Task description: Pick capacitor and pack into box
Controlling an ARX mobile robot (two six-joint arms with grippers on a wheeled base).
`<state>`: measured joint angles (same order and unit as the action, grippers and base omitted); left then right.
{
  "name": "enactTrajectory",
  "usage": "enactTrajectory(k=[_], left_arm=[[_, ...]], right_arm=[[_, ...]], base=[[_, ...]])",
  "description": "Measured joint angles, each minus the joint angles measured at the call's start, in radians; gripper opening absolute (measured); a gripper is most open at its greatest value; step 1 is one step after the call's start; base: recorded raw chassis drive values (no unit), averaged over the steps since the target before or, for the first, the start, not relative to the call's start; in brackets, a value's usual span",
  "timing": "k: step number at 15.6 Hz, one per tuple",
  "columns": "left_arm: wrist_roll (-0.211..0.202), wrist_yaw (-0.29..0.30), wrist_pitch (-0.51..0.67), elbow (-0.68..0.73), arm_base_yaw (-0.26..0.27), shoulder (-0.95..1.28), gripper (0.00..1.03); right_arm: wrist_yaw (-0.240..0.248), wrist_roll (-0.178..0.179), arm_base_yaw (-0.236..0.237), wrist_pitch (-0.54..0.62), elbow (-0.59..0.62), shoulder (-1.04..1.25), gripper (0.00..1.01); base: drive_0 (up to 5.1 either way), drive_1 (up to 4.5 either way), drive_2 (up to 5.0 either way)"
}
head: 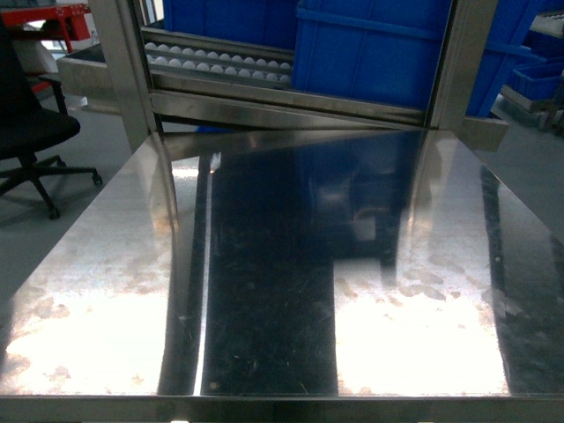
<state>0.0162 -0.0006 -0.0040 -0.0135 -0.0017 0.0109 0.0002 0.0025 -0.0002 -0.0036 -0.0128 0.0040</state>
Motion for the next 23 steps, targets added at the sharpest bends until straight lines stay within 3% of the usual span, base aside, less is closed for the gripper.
enactTrajectory(k=[23], left_arm=[[-0.007, 0.002, -0.002, 0.0, 0.0, 0.0, 0.44]], right_arm=[[0.0, 0.0, 0.0, -0.002, 0.0, 0.0, 0.98]], base=[[0.0, 0.0, 0.0]])
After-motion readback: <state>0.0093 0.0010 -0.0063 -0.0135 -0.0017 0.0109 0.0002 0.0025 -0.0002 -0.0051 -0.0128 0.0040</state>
